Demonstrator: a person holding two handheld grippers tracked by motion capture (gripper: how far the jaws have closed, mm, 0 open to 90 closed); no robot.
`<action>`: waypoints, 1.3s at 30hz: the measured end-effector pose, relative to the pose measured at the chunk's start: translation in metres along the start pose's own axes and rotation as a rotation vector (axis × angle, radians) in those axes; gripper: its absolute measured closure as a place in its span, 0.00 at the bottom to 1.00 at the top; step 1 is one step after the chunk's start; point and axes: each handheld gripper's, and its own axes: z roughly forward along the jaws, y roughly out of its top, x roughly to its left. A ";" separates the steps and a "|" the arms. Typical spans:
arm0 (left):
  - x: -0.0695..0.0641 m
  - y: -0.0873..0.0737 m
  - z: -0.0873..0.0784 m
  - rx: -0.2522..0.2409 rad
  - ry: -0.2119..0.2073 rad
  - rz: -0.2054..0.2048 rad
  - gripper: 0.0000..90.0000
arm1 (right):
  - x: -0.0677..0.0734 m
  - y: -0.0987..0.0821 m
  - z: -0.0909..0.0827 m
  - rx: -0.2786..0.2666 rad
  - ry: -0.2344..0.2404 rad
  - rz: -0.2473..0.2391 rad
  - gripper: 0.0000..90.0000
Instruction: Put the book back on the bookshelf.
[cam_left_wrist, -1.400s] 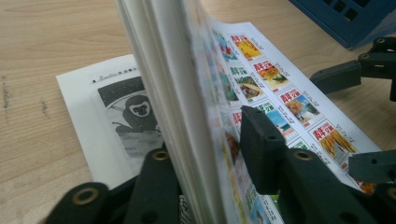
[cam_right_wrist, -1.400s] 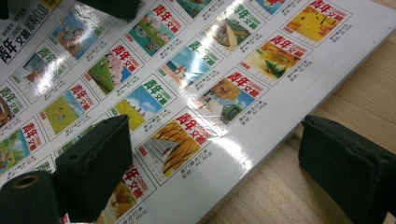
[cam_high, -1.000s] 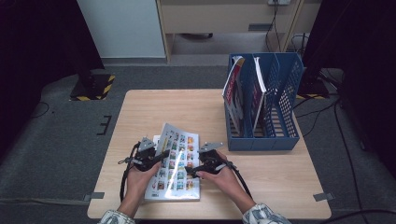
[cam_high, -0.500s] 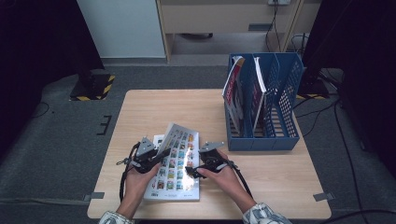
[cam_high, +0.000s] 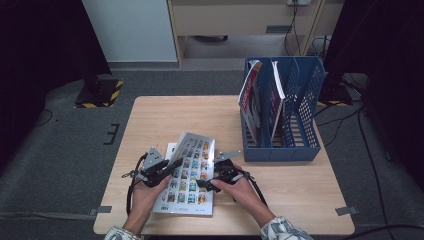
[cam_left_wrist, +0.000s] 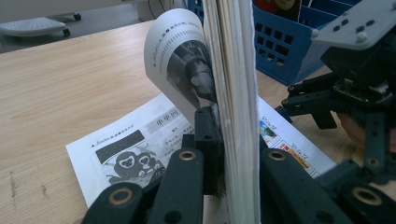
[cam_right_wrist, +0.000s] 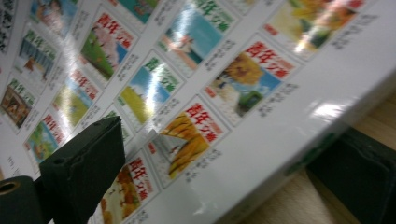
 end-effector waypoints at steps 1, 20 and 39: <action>0.001 -0.001 0.000 0.001 -0.001 -0.008 0.92 | 0.001 0.000 0.001 -0.002 -0.004 0.002 0.04; 0.033 -0.025 0.024 0.153 0.183 -0.103 0.54 | 0.002 0.000 0.001 0.001 -0.024 -0.003 0.05; 0.036 -0.036 0.023 0.260 0.227 -0.087 0.33 | 0.001 0.000 0.001 -0.002 -0.020 0.004 0.05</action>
